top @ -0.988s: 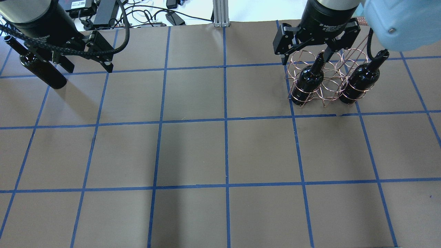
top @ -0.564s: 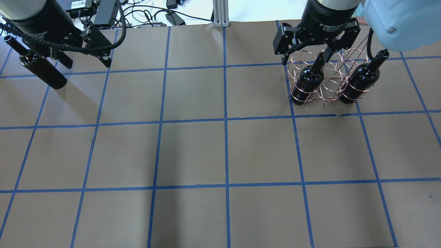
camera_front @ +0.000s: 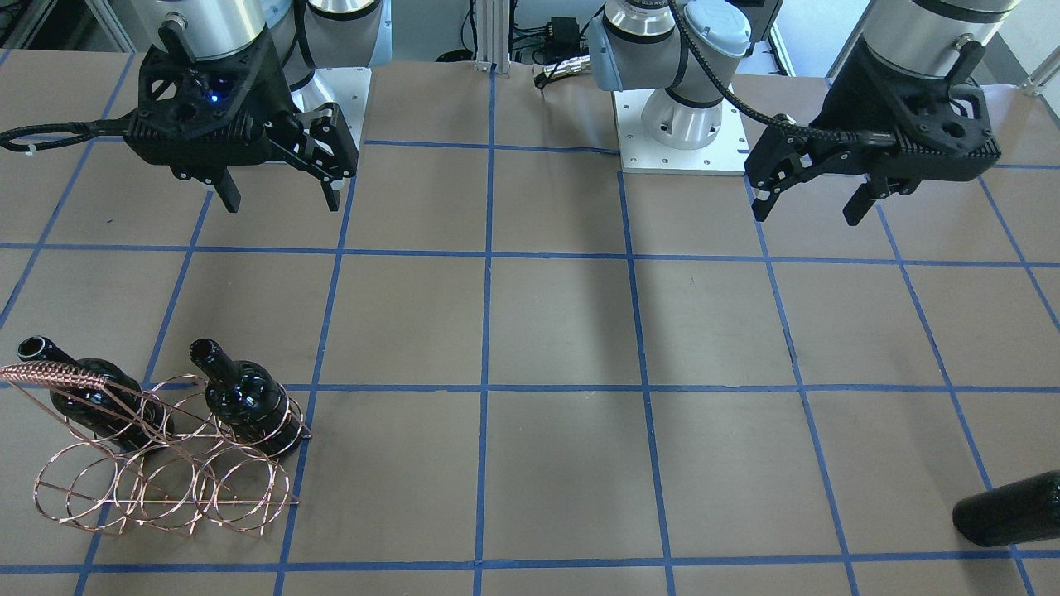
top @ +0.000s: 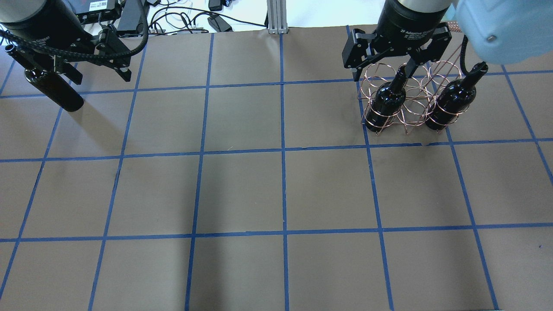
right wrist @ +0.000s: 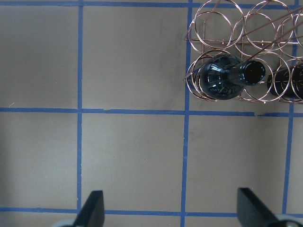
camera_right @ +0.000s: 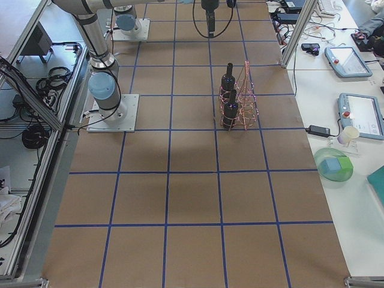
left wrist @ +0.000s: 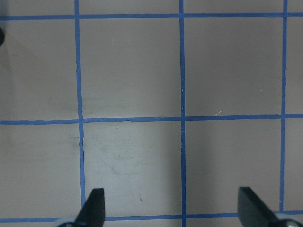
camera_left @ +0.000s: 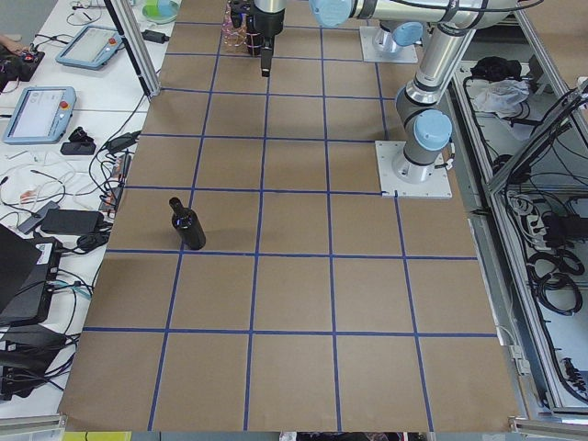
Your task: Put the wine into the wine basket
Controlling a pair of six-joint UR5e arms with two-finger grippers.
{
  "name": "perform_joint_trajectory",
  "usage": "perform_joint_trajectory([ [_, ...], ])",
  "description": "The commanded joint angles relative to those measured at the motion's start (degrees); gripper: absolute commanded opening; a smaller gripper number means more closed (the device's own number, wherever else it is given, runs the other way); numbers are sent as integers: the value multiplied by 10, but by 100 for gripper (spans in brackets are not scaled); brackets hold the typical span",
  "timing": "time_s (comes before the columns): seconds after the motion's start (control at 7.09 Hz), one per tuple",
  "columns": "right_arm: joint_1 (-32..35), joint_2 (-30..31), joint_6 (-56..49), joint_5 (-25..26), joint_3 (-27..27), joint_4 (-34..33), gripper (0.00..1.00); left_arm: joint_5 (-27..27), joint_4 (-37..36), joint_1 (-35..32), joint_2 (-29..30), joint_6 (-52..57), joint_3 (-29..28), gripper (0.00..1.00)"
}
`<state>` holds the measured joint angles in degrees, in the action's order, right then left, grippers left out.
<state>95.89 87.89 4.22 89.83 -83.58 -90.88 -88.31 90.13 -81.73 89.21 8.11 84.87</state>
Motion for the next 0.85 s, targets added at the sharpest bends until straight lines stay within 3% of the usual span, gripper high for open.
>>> perform_joint_trajectory([
  [0.0,0,0,0,0,0,0,100,-2,-4,32,15,3,-14,100],
  [0.71,0,0,0,0,0,0,100,4,-3,173,170,158,-177,100],
])
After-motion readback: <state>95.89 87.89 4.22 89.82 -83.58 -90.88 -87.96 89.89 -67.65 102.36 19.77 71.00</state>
